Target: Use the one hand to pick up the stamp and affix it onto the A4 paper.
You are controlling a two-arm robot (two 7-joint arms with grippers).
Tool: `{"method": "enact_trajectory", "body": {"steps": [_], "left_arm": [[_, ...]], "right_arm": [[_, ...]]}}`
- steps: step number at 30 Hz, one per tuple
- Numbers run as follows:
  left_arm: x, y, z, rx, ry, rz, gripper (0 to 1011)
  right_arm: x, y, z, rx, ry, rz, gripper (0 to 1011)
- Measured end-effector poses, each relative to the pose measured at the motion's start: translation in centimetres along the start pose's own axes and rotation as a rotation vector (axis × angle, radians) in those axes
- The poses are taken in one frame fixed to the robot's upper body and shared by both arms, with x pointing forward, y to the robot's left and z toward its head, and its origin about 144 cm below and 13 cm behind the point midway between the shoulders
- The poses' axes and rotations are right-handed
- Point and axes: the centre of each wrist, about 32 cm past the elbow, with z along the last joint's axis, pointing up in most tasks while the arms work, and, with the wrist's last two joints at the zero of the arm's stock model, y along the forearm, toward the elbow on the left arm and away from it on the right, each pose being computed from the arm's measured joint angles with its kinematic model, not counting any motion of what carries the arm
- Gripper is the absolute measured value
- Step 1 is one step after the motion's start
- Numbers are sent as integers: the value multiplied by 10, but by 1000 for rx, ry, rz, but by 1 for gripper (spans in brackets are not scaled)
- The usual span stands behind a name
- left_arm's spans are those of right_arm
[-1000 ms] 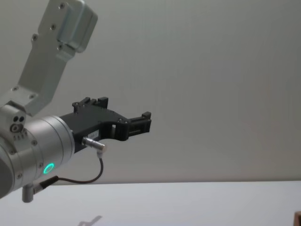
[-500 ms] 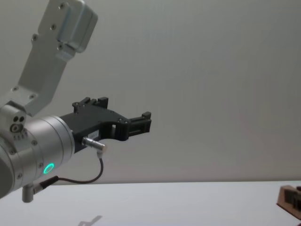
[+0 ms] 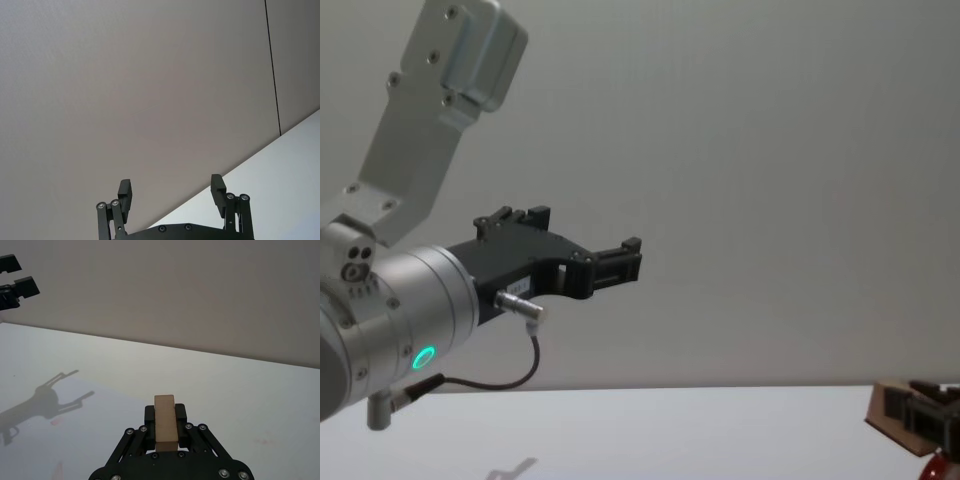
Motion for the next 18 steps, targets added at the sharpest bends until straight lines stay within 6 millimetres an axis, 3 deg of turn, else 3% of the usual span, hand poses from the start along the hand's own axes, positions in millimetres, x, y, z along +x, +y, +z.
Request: {"method": "enact_trajectory", "body": {"steps": [18], "left_arm": [[0,0,0,0,0,0,1001]], "right_arm": [[-20,2,-2,-5,-20,67,228]]}}
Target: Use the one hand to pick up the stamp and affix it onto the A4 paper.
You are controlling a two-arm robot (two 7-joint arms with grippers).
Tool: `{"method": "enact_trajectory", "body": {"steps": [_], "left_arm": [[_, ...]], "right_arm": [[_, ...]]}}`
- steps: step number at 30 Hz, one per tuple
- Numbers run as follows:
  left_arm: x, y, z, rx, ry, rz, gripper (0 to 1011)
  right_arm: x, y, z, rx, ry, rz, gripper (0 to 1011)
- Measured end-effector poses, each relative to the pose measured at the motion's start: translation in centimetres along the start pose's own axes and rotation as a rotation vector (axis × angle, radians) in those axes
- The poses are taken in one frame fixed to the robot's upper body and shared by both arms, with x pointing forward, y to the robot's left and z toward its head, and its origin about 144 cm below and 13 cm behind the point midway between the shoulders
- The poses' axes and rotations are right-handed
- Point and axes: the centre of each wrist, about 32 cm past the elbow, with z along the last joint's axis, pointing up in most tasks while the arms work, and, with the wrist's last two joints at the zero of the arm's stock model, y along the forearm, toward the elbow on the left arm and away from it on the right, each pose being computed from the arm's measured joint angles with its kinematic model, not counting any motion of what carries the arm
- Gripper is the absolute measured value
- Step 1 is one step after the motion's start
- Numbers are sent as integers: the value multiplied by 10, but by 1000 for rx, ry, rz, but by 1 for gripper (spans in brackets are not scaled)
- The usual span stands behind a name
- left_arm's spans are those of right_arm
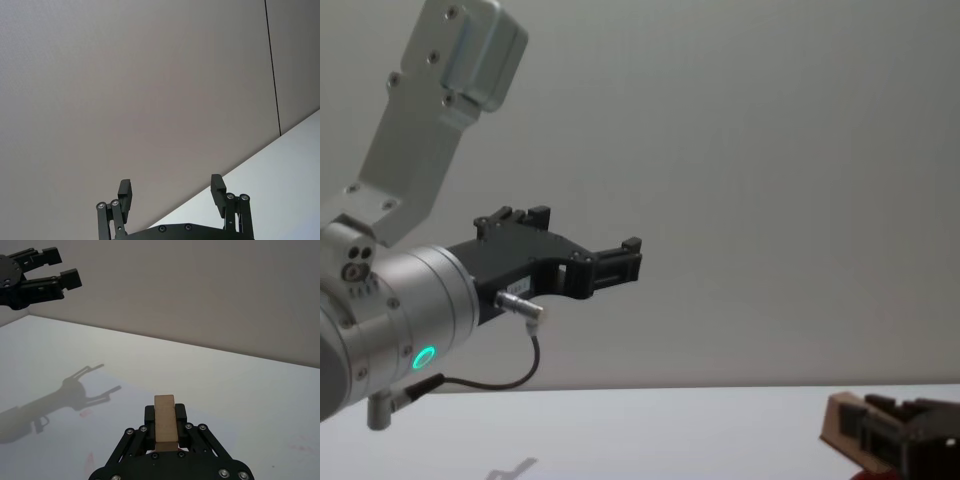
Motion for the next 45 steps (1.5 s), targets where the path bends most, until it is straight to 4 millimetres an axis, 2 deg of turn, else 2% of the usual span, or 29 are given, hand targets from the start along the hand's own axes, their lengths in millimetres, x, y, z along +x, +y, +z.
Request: {"method": "enact_trajectory", "body": {"steps": [21,45], "left_arm": [[0,0,0,0,0,0,1001],[0,0,0,0,0,0,1001]], "right_arm": [[-26,18,-29,-71,-82,79,228],[-37,31,-52,-113,-105,79,228]]}}
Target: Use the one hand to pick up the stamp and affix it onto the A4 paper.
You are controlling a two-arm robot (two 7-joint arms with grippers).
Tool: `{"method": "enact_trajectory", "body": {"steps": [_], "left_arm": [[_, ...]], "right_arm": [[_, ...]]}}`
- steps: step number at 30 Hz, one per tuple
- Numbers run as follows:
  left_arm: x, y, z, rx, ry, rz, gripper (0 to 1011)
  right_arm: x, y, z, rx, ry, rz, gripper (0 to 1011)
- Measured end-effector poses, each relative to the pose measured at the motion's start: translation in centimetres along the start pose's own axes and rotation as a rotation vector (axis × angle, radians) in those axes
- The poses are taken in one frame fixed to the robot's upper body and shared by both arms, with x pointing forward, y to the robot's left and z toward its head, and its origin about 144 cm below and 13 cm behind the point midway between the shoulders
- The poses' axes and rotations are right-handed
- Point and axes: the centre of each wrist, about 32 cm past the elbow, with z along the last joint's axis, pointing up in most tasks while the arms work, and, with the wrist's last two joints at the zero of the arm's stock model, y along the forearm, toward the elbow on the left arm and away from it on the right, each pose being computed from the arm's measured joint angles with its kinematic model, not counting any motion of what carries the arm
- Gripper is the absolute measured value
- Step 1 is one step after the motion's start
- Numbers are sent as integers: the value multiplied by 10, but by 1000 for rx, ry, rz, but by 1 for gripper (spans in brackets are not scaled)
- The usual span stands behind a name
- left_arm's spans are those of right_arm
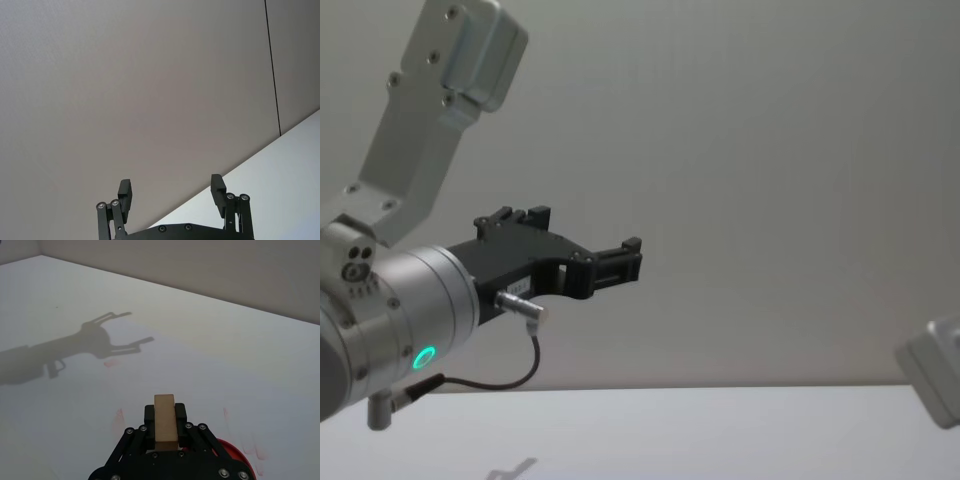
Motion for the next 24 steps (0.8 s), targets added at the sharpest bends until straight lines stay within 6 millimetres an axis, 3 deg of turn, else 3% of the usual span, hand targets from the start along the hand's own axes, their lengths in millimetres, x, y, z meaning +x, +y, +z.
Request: {"method": "enact_trajectory", "body": {"steps": [24], "left_arm": [[0,0,0,0,0,0,1001]], "right_arm": [[-4,4,-8,-19,0,-6,228]]}}
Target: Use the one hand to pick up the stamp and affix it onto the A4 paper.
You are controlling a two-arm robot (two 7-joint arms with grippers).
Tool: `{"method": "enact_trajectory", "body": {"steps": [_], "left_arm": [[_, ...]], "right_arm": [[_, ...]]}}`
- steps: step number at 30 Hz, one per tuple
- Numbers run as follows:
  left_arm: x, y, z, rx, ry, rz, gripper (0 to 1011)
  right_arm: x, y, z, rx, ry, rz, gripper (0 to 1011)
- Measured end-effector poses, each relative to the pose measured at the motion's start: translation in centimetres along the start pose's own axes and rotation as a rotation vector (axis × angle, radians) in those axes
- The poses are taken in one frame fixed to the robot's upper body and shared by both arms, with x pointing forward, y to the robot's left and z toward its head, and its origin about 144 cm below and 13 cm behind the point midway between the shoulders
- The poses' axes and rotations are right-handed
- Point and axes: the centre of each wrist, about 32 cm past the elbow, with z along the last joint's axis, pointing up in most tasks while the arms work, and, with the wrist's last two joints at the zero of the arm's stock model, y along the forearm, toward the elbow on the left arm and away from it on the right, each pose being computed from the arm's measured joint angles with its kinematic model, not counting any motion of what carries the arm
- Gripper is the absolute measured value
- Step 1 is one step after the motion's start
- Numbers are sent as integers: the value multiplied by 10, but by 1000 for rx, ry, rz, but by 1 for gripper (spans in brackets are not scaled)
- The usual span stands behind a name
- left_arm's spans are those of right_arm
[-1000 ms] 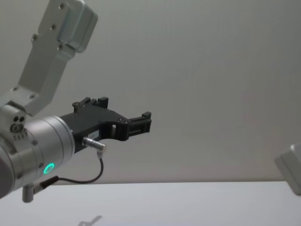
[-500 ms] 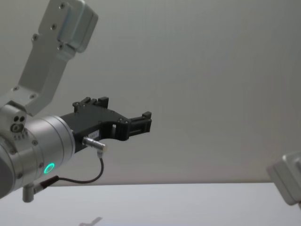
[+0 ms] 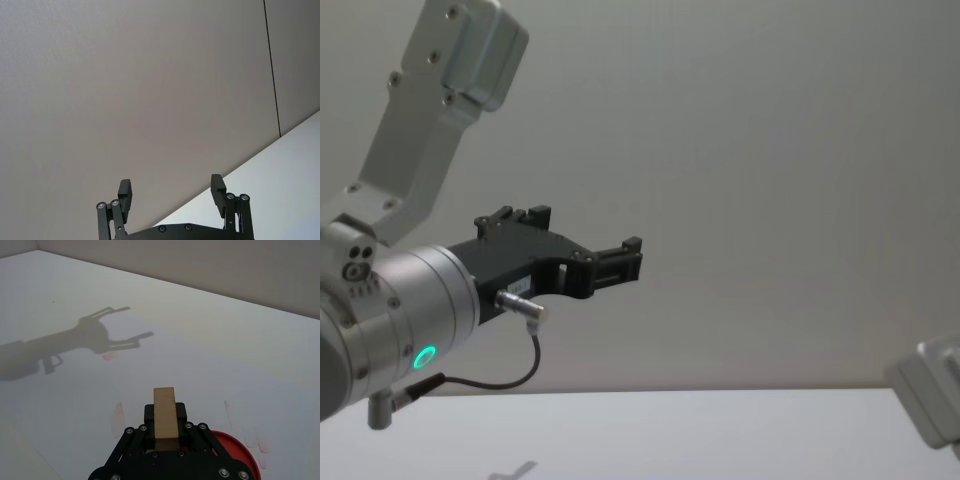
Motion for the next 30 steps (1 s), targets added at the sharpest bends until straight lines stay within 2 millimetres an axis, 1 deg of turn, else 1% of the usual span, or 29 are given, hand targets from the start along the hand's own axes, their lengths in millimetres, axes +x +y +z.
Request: {"method": "enact_trajectory", "body": {"steps": [10,15,30], "left_arm": [[0,0,0,0,0,0,1001],[0,0,0,0,0,0,1001],[0,0,0,0,0,0,1001]], "right_arm": [[0,-1,2,5,18,-3,228],[1,-2,7,22,31,-5,228],[12,-11,40,128,84,-19,228]]}}
